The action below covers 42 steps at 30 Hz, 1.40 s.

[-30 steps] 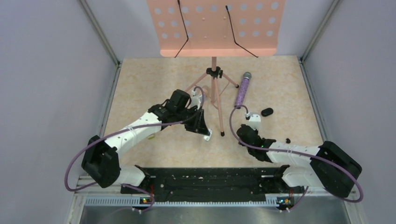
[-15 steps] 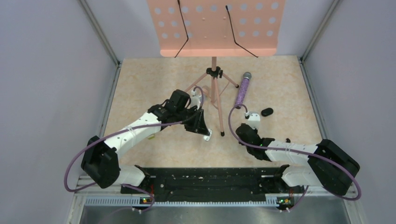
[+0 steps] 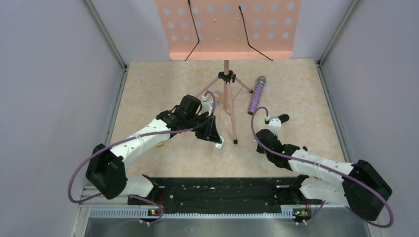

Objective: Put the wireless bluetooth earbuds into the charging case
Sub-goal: Adjust the left earbud at the center of the board.

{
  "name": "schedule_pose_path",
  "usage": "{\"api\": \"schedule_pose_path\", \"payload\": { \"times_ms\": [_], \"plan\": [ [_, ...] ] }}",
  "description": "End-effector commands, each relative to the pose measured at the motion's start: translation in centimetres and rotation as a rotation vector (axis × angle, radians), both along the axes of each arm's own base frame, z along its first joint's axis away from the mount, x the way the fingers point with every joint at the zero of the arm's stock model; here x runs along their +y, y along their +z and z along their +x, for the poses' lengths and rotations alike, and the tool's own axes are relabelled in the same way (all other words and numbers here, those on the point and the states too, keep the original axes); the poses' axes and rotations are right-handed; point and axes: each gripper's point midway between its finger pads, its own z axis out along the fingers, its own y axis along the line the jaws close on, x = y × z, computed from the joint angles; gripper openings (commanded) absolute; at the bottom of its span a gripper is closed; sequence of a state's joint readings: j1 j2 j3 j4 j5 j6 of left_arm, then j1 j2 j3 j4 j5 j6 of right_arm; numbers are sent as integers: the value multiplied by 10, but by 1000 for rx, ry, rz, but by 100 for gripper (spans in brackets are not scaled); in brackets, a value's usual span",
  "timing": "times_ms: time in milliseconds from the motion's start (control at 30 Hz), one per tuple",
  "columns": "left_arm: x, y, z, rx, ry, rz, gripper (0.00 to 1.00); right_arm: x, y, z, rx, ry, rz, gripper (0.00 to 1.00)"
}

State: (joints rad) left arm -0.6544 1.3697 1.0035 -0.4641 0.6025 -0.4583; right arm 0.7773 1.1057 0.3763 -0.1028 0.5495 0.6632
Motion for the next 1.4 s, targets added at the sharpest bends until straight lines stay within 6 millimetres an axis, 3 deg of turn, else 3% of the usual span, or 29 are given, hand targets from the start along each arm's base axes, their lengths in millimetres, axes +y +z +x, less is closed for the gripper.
{"api": "schedule_pose_path", "payload": {
  "times_ms": [0,67,200,433,633,767,967,1367],
  "plan": [
    [-1,12,6,-53,16,-36,0,5,33,1,17,-16,92,11],
    [-2,13,6,-54,16,-39,0,8,40,-1,33,22,115,14],
    [-3,13,6,-53,16,-43,0,3,37,1,120,31,132,34],
    [-1,12,4,-54,23,-46,0,10,33,31,122,-32,254,41],
    [1,12,2,-55,25,-45,0,24,23,59,121,6,219,41],
    [3,13,1,-61,27,-44,0,28,12,65,140,11,211,41],
    [4,11,1,-59,25,-41,0,33,-2,53,193,28,242,40],
    [-2,9,4,-45,16,-47,0,26,-1,6,249,52,322,39]
  ]
}}
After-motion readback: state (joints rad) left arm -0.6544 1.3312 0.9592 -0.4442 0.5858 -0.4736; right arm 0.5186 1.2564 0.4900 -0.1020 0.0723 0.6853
